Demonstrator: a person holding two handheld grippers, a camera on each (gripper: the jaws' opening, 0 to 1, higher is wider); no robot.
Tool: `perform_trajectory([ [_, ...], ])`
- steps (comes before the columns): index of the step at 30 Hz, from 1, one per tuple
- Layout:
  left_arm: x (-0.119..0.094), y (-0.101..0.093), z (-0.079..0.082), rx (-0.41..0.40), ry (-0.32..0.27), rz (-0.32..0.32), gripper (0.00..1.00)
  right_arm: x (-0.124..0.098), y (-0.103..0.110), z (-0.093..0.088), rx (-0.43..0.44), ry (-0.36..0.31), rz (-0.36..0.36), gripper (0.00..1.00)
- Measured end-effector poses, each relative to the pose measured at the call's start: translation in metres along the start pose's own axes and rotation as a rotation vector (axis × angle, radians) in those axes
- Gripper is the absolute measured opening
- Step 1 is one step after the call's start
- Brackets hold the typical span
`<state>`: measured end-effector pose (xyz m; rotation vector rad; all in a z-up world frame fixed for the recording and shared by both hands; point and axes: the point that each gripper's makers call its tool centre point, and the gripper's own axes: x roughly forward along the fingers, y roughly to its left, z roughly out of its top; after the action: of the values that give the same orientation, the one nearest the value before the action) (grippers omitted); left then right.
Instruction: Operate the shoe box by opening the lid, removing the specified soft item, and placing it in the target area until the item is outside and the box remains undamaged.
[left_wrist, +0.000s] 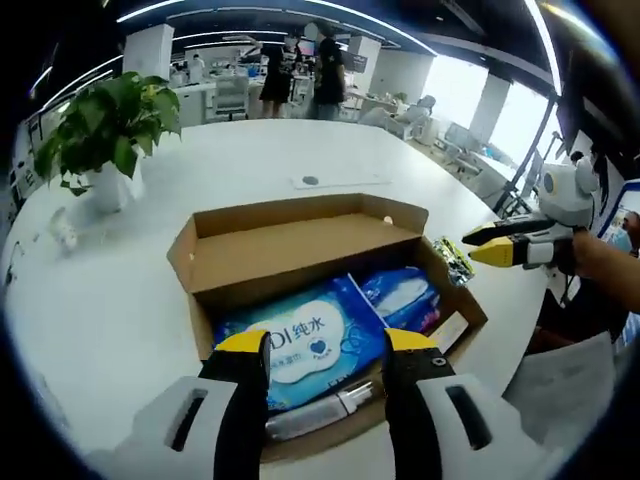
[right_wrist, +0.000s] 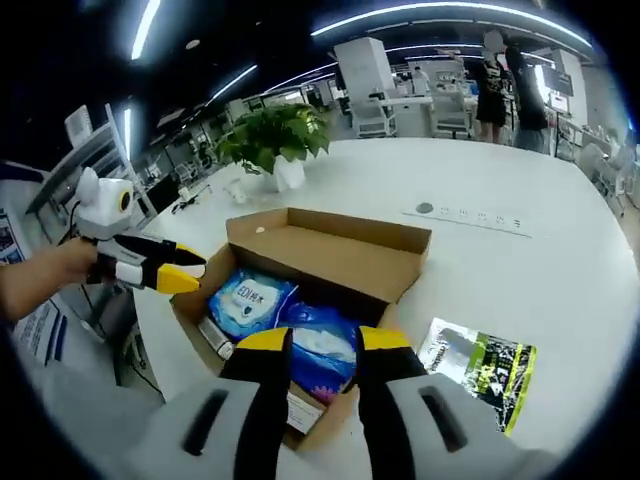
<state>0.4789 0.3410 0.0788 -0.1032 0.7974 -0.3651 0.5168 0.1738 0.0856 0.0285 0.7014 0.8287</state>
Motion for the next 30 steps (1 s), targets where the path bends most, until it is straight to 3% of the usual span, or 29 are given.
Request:
perform_trajectory([
  [7,-0.009,0.025,-0.013,-0.026,-0.003,0.018,0.44,0.035,0.026,-0.007,-0.038,0.041,0.054,0.20],
  [17,-0.016,0.040,-0.024,-0.064,-0.017,0.039,0.42,0.084,0.049,-0.023,-0.079,0.117,0.096,0.16],
  [24,-0.019,0.043,-0.028,-0.080,-0.027,0.047,0.40,0.107,0.045,-0.036,-0.072,0.182,0.070,0.14],
  [30,-0.019,0.043,-0.027,-0.082,-0.036,0.044,0.38,0.113,0.045,-0.041,-0.079,0.202,0.059,0.07],
])
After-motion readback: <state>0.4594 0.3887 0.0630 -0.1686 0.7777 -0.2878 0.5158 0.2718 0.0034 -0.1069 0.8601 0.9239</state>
